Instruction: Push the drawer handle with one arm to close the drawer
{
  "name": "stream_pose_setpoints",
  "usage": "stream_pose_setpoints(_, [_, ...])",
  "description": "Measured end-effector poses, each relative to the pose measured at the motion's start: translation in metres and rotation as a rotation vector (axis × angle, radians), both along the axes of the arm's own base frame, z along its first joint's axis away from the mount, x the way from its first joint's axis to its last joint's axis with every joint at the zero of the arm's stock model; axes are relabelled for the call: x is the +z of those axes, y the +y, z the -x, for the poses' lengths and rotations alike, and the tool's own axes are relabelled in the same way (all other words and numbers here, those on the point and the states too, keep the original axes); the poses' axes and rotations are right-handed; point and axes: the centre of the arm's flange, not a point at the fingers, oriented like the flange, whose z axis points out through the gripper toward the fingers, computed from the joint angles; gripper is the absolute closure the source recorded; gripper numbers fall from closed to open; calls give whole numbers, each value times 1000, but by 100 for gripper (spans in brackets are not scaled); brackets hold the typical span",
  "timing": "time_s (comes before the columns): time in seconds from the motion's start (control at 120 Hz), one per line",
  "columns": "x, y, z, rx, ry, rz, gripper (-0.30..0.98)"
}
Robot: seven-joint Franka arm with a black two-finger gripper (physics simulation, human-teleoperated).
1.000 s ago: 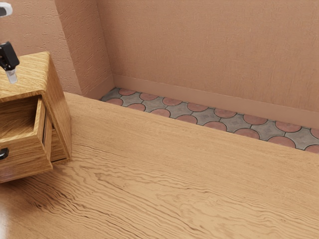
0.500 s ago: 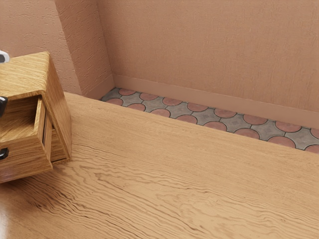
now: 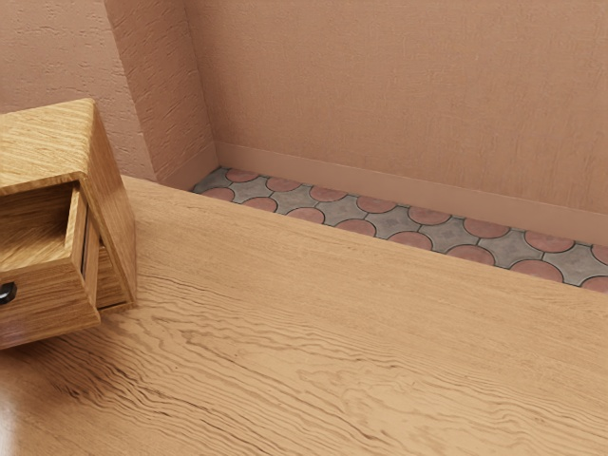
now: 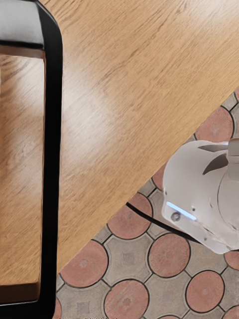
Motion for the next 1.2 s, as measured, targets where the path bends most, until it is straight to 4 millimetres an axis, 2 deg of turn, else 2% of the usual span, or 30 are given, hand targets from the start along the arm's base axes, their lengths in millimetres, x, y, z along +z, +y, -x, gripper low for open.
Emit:
stream_pose_setpoints(0.092, [-16,8,2,51,3,-12,78])
stream_pose_setpoints(0.258, [-29,19,-4,118,-49,-69,78])
stream_pose_setpoints(0.767, [-26,42,-25,206,-186,-270,79])
stream_pose_setpoints(1.2, [-18,56,-49,248,-269,-358,79])
